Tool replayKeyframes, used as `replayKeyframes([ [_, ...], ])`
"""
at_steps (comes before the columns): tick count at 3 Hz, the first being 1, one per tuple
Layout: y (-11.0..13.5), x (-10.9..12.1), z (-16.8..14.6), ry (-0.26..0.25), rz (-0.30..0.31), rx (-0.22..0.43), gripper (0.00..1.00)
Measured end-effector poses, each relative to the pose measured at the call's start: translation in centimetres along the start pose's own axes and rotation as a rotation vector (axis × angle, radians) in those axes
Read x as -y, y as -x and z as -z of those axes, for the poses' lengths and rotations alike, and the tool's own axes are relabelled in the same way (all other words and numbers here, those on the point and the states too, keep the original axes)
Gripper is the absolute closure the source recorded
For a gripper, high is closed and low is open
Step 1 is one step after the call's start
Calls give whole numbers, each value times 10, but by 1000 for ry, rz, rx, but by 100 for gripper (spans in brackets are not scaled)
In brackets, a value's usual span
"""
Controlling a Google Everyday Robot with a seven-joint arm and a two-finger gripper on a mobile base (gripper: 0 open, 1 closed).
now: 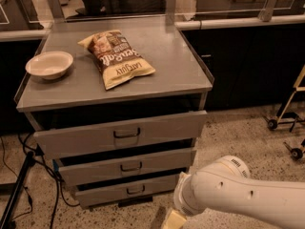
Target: Open middle drawer
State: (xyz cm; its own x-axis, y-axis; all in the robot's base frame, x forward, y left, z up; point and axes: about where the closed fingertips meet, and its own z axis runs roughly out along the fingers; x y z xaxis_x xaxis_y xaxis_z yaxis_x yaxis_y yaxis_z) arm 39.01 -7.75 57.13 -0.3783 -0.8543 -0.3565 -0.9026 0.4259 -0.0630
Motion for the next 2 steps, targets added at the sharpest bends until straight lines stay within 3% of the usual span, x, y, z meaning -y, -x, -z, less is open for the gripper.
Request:
replayKeyframes([
  [2, -3, 3, -3, 3, -22, 22, 0],
])
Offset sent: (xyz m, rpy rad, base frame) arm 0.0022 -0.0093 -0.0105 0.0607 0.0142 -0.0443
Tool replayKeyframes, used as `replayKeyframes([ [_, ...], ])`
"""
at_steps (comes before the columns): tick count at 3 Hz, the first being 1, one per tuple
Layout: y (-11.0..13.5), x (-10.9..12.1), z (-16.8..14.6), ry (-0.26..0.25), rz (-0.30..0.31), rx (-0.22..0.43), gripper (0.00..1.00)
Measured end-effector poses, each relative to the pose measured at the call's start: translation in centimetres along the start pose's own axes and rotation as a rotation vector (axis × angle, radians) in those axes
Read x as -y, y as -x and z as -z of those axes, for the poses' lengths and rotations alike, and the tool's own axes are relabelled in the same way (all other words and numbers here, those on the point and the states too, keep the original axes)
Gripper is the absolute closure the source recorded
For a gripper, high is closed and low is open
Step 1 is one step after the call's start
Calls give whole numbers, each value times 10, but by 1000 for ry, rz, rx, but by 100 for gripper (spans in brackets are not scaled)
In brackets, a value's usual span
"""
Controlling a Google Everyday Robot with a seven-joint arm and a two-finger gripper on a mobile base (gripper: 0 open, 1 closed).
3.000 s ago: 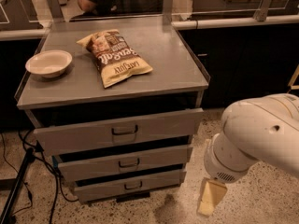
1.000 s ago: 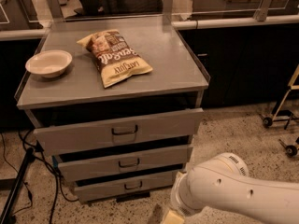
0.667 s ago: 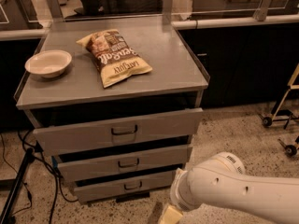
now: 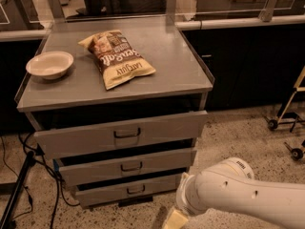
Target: Open middle drawer
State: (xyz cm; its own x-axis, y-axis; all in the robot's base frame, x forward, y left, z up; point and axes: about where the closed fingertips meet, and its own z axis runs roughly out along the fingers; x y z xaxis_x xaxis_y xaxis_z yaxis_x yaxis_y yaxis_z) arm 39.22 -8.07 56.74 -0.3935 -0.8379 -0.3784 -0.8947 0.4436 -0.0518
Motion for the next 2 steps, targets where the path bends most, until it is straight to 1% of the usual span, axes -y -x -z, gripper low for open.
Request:
replayKeyframes([
  [1, 22, 4, -12, -7, 30, 49, 0],
  [2, 48, 11, -20, -19, 80, 88, 0],
])
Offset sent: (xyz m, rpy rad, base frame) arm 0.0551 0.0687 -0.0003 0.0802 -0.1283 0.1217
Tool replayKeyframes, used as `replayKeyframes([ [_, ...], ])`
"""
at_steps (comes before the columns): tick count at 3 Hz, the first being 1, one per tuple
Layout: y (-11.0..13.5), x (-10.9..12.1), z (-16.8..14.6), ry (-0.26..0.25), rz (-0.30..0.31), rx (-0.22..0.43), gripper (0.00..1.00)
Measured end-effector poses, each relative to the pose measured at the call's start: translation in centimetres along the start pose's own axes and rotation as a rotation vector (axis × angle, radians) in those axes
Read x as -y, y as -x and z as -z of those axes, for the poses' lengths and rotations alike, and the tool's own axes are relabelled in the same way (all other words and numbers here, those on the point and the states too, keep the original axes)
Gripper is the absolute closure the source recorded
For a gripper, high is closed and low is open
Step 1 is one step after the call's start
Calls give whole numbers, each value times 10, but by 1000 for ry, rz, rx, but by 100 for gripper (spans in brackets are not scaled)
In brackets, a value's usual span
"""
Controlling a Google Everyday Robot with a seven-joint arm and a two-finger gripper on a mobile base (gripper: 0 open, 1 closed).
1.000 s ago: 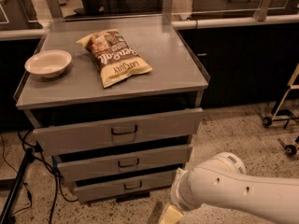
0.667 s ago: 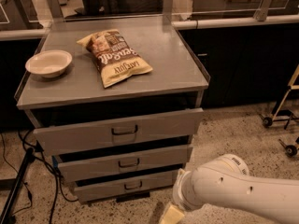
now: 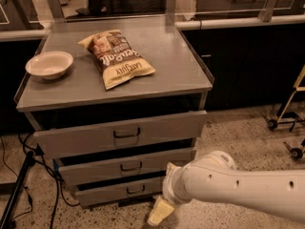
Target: Open middle drawer
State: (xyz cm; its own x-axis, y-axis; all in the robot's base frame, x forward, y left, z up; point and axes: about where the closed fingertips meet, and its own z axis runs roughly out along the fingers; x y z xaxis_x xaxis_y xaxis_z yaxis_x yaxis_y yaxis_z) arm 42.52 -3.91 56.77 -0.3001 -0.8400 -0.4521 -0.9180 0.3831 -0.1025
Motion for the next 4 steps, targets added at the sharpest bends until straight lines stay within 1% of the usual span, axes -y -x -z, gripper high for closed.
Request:
replayKeyframes([
  [1, 19, 6, -14, 5, 35, 31, 0],
  [2, 20, 6, -15, 6, 36, 31, 0],
  [3, 12, 4, -28, 20, 11, 20, 0],
  [4, 16, 19, -51, 5, -3, 32, 0],
])
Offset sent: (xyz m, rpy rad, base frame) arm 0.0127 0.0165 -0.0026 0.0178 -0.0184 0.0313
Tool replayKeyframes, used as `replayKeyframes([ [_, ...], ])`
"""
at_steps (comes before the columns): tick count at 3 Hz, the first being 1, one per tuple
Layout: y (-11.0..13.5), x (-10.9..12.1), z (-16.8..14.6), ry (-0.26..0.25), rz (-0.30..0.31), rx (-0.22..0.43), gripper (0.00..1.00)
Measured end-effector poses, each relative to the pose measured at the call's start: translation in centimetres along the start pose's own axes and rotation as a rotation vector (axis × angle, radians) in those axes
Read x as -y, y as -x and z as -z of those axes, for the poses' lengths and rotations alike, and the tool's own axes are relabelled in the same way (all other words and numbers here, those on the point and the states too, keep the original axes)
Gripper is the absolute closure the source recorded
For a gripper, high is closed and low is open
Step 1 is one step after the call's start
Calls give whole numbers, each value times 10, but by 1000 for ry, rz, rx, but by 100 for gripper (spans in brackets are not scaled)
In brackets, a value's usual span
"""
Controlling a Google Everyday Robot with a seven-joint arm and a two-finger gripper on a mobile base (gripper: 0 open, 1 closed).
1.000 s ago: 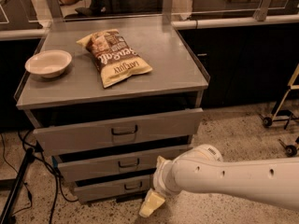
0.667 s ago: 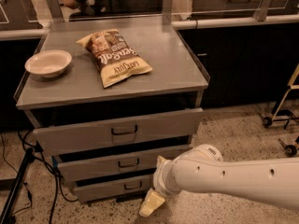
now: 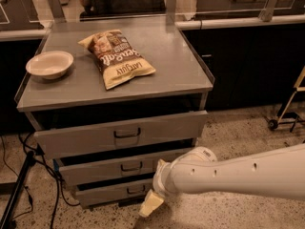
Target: Open middle drawer
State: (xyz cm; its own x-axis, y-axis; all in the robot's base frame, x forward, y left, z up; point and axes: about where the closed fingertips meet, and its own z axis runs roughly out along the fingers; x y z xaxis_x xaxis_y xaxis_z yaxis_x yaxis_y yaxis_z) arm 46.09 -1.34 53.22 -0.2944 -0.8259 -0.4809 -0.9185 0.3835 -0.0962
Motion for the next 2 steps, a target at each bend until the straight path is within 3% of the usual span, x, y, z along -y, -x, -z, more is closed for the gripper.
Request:
replayKeyframes([
  [2, 9, 37, -40, -29, -8, 22, 0],
])
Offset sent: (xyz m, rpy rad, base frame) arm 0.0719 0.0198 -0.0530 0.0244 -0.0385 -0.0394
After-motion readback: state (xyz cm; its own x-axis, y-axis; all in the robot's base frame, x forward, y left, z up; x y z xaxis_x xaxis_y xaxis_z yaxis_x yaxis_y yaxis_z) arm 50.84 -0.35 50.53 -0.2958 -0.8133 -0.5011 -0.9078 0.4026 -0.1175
